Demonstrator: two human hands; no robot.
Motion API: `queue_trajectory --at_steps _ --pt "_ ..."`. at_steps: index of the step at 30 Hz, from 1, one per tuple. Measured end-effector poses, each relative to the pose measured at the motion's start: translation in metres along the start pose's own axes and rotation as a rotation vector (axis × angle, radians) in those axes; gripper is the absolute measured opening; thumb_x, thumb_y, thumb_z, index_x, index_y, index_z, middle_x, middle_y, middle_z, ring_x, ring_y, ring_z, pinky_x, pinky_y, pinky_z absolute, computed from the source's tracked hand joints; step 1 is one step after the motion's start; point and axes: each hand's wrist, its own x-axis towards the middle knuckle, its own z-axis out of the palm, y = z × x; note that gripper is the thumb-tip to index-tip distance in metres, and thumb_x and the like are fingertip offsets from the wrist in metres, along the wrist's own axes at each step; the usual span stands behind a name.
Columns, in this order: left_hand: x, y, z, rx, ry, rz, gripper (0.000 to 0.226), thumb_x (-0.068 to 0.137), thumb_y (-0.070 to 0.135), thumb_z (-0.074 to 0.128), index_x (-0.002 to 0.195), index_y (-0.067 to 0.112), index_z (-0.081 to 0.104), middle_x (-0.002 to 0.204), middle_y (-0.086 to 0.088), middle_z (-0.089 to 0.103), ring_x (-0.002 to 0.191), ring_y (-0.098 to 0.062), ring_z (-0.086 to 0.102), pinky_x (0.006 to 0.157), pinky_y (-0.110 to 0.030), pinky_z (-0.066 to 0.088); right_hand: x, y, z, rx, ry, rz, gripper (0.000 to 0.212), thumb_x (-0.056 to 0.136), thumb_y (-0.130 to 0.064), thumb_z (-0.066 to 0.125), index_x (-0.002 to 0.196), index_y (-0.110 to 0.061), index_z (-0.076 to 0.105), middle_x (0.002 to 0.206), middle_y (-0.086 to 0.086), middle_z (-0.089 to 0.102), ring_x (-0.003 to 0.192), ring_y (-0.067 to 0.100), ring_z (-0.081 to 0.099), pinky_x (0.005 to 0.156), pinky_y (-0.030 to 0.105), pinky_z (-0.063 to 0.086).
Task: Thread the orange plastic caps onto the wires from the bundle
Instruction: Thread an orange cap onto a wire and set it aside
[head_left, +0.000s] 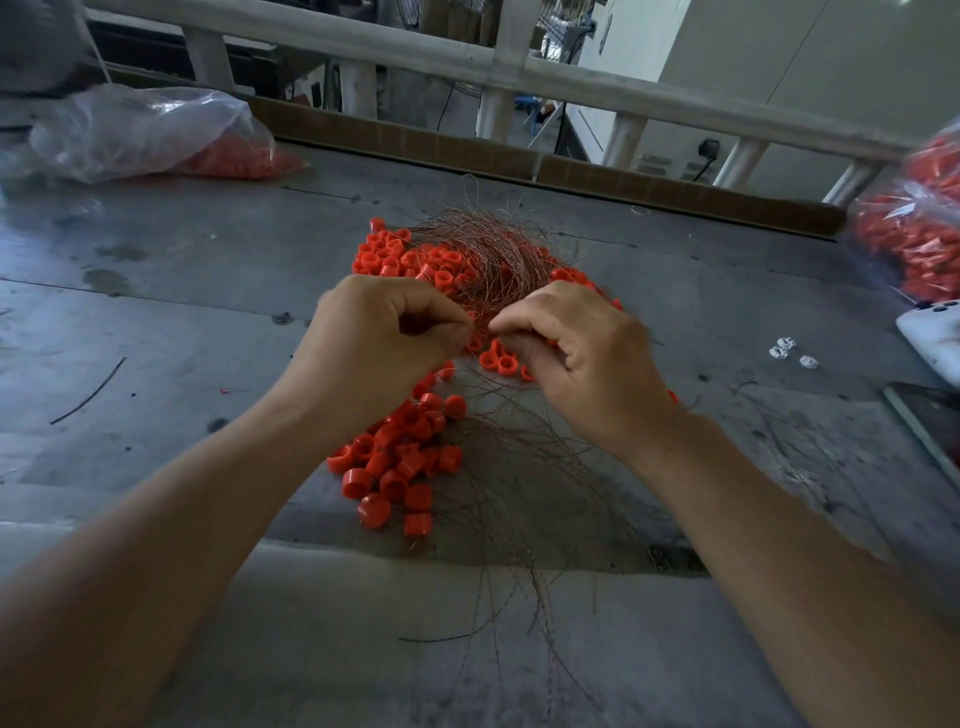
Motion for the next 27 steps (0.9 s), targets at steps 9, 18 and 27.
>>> queue_trajectory --at_steps 9,18,27 --pt "-0.001 0.005 -0.004 -0.259 -0.050 -0.079 0.010 0.071 0.016 0.071 0.072 0.025 0.067 0.061 0.012 0.067 0.052 -0.003 0.060 0.055 -0.012 0.050 0.002 -0.005 -0.012 -0.062 0.039 0.072 0.009 0.082 -0.010 0.063 0.079 -0.003 0.068 0.075 0.006 0.062 0.070 0.016 0.056 0.061 0.022 0.043" --pt "-0.003 0.009 -0.003 -0.442 -0.092 -0.068 0.029 0.058 0.016 0.066 0.085 0.026 0.067 0.073 0.012 0.071 0.064 -0.001 0.066 0.060 -0.006 0.048 0.001 -0.008 -0.025 0.073 0.137 0.192 0.008 0.085 -0.010 0.059 0.079 -0.006 0.063 0.074 -0.004 0.056 0.066 0.004 0.049 0.061 0.016 0.042" --pt "-0.005 0.010 -0.003 -0.419 -0.178 -0.009 0.031 0.052 0.034 0.070 0.082 0.025 0.071 0.111 0.010 0.065 0.093 -0.006 0.066 0.070 -0.015 0.052 0.000 -0.007 -0.021 0.241 0.074 0.268 0.007 0.085 -0.010 0.057 0.080 -0.008 0.061 0.070 -0.017 0.053 0.061 -0.003 0.050 0.057 0.009 0.039"
